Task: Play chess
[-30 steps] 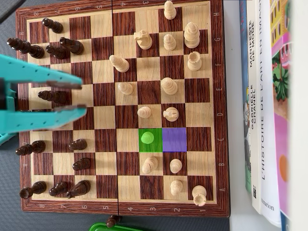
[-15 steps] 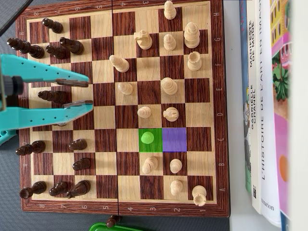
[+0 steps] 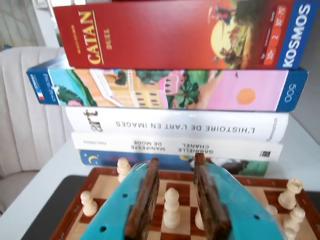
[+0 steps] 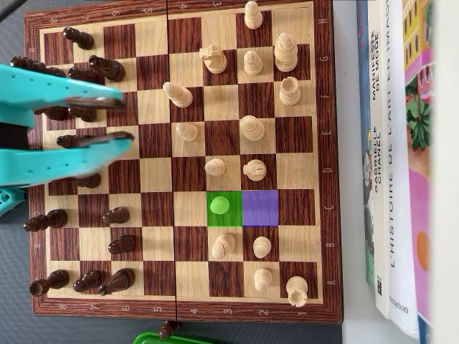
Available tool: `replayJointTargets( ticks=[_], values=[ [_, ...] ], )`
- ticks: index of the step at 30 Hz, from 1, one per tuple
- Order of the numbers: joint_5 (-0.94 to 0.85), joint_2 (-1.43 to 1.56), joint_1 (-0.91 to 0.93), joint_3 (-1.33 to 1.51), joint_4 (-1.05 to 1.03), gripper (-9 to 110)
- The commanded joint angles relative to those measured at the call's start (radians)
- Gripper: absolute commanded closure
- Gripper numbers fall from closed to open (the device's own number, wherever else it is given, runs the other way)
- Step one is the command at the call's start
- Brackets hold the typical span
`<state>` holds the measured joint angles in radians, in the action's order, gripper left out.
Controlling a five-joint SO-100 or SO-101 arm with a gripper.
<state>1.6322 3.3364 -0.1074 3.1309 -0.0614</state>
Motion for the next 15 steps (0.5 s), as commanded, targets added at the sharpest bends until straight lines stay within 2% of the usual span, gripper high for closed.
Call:
replayJointTargets(
  ticks=[1,9,15],
  values=[
    [-0.008,0.012,0.002,0.023,0.137,89],
    [-0.006,0.014,0.002,0.029,0.391,89],
    [-0.006,0.014,0.002,0.029,0.669,89]
  ],
)
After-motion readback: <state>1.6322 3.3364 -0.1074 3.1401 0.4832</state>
